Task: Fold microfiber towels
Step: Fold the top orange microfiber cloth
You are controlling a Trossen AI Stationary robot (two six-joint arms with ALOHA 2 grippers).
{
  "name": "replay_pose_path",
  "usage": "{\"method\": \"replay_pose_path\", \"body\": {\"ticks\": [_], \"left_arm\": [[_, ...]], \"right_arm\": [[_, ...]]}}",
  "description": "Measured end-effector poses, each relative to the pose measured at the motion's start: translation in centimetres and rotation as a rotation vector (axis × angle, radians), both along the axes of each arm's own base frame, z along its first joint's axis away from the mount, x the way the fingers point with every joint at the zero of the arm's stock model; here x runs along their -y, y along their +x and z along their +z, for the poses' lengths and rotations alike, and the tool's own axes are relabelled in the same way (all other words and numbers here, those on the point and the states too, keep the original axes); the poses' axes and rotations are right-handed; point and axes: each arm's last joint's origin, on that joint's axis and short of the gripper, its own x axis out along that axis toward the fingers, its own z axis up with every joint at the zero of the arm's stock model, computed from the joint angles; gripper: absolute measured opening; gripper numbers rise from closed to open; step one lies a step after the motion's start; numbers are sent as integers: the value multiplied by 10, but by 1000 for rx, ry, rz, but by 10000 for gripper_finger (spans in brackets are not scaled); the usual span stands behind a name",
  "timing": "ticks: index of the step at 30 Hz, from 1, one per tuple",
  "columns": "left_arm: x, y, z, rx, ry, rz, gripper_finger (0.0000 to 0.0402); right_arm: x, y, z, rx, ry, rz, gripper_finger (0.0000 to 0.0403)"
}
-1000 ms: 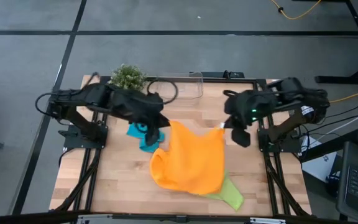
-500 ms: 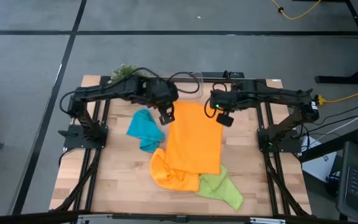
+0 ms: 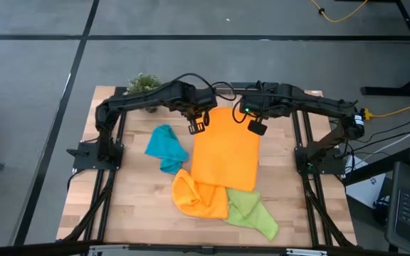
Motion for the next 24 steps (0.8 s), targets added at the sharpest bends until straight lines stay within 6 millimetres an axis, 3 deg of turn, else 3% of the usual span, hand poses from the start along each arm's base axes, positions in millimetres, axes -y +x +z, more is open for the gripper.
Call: {"method": "replay_pose_path", "body": {"ticks": [5, 14, 24], "left_arm": [[-2, -2, 3, 0, 37, 15, 0], [2, 3, -2, -4, 37, 2, 0], [8, 8, -12, -25, -32, 12, 0]], "right_arm": [[4, 0, -7, -16, 8, 1, 2], [5, 3, -53, -105, 26, 34, 2], [-1, -4, -43, -8, 91, 10, 1]]}}
